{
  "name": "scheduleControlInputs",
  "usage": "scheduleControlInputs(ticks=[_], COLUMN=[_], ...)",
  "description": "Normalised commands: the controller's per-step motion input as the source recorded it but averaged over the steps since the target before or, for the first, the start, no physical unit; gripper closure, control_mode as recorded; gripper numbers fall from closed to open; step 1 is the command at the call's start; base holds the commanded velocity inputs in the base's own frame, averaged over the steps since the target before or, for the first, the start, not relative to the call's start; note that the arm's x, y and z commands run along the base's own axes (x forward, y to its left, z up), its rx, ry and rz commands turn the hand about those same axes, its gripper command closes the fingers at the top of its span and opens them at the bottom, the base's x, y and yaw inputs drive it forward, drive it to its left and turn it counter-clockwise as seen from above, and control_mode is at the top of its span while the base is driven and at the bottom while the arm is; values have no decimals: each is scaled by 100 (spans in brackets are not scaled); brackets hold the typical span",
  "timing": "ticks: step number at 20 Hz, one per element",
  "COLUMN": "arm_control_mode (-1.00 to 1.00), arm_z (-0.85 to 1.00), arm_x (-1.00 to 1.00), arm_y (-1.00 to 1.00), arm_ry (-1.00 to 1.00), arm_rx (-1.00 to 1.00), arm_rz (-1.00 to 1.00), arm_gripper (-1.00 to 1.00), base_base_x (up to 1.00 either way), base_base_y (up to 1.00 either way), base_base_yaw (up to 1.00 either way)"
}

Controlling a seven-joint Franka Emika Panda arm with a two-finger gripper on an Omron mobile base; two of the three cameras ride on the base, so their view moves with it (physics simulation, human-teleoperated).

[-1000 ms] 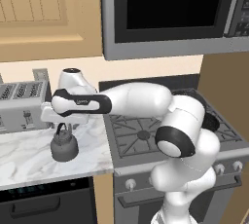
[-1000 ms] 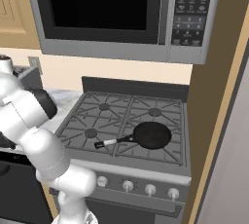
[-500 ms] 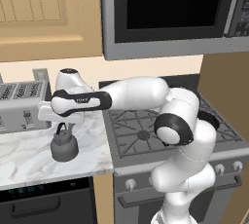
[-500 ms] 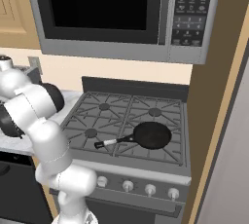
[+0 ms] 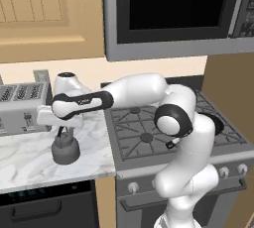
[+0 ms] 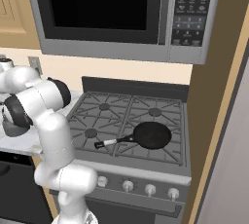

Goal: Pick the kettle from the counter and place it on a stove burner. Then turn the burner on.

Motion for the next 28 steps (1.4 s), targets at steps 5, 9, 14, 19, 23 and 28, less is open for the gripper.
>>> scheduleControlInputs(ticks=[5, 9, 14, 19, 23, 28], arm_control_mode=[-100, -100, -100, -100, -100, -100], arm_z=[-16, -4, 0, 0, 6, 26], arm_x=[1, 2, 0, 0, -2, -32], arm_y=[4, 3, 0, 0, 0, -6], arm_ry=[4, 6, 0, 0, -7, -33], arm_rx=[-3, -1, 0, 0, 0, 0], arm_rz=[0, 0, 0, 0, 0, 0], arm_gripper=[100, 100, 100, 100, 100, 100], base_base_x=[0, 0, 0, 0, 0, 0], base_base_y=[0, 0, 0, 0, 0, 0], base_base_yaw=[0, 0, 0, 0, 0, 0])
